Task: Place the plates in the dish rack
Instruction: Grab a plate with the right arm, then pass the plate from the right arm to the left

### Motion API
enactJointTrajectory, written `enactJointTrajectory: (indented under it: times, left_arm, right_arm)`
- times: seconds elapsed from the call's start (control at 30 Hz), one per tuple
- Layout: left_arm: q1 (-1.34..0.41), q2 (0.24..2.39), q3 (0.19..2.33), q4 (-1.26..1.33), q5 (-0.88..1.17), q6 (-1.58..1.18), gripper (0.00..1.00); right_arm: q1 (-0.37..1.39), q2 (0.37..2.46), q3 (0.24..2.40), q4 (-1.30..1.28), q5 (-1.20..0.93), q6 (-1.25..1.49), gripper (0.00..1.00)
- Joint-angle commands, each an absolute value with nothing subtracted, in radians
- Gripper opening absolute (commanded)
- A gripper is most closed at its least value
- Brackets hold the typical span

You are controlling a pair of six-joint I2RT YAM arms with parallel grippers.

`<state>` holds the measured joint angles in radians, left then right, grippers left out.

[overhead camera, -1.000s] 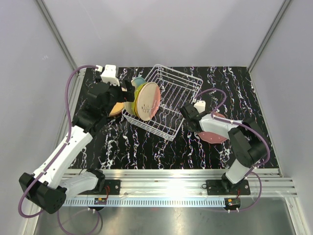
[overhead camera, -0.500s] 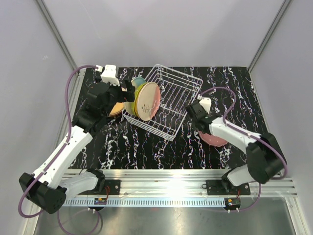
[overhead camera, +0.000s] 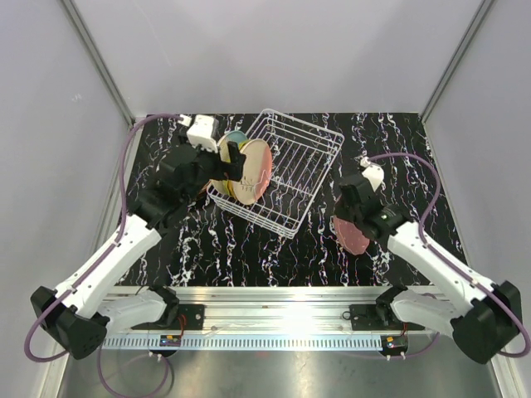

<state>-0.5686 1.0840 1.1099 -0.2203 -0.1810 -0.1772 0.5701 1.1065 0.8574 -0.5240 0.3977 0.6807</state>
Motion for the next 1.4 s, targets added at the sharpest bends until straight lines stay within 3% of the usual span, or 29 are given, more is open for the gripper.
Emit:
enactJointTrajectory:
  times: [0.0,0.4,0.7,1.0,1.37]
  left_arm:
    - [-0.687,1.111,1.127,-0.202,-0.159,-0.166,0.99]
    - [-1.006,1.301,1.201,-0.287,-0.203,-0.232,0.99]
    - [-1.107,1.295,1.026,-0.052,-0.155,-0.465,0.99]
    - [-1.19,1.581,1.143,0.06,-0.091,-0.453,0.99]
    - [-1.241,1.675,1.123,0.257,-0.161,-0.394,0.99]
  right_arm:
    - [0.568,1.005,0.853,-0.489,0.426,0.735,0.0]
    - [0.568,0.816,0.755,-0.451,0.498,0.831,0.0]
    - [0.568,0.718,0.724,-0.419,0.512,0.894,0.0]
    - [0.568,0.699,0.808,-0.432,0.523,0.908,0.0]
    - [0.568,0.617,0.811,-0.472,0.568,0.943,0.0]
